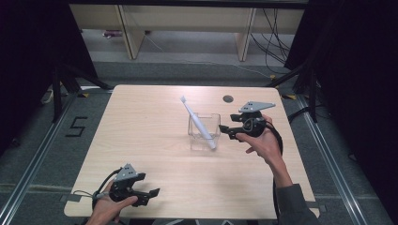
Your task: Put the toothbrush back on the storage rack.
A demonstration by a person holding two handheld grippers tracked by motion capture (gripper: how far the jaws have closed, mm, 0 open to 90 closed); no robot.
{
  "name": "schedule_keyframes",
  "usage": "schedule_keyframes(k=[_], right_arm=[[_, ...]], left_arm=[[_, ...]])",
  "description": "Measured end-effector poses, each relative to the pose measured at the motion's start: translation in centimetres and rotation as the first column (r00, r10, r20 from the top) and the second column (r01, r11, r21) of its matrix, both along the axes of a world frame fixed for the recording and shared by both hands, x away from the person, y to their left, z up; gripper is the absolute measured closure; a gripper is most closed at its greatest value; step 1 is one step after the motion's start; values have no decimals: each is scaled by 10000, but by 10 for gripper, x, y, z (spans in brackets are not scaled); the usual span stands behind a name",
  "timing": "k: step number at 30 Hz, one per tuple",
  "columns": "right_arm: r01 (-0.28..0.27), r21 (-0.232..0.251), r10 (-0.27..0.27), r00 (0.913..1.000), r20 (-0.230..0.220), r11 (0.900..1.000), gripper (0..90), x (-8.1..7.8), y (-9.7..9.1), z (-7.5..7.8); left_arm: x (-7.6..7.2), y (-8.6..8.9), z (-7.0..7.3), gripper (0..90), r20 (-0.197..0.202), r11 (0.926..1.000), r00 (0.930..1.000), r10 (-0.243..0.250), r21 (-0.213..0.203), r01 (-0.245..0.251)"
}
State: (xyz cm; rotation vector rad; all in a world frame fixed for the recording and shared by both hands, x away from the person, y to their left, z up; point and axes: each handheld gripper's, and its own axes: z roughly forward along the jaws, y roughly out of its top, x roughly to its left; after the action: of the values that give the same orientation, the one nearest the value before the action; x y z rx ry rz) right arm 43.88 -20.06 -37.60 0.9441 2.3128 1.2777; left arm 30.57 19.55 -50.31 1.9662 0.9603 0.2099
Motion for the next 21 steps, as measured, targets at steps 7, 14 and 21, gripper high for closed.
schedule_keyframes(k=[7, 14, 21], right_arm=[[-123, -76, 123, 9999, -82, 9999, 344, -6, -6, -2], [70, -129, -73, 9998, -209, 9999, 343, -13, -12, -7], [163, -119, -167, 9993, -329, 9998, 342, -18, -21, -16]], left_arm=[[1, 1, 0, 149, 1, 10000, 10000, -29, 72, 29], [0, 1, 0, 149, 39, 10000, 10000, -16, -38, 16], [0, 1, 1, 150, 6, 10000, 10000, -56, 72, 56]])
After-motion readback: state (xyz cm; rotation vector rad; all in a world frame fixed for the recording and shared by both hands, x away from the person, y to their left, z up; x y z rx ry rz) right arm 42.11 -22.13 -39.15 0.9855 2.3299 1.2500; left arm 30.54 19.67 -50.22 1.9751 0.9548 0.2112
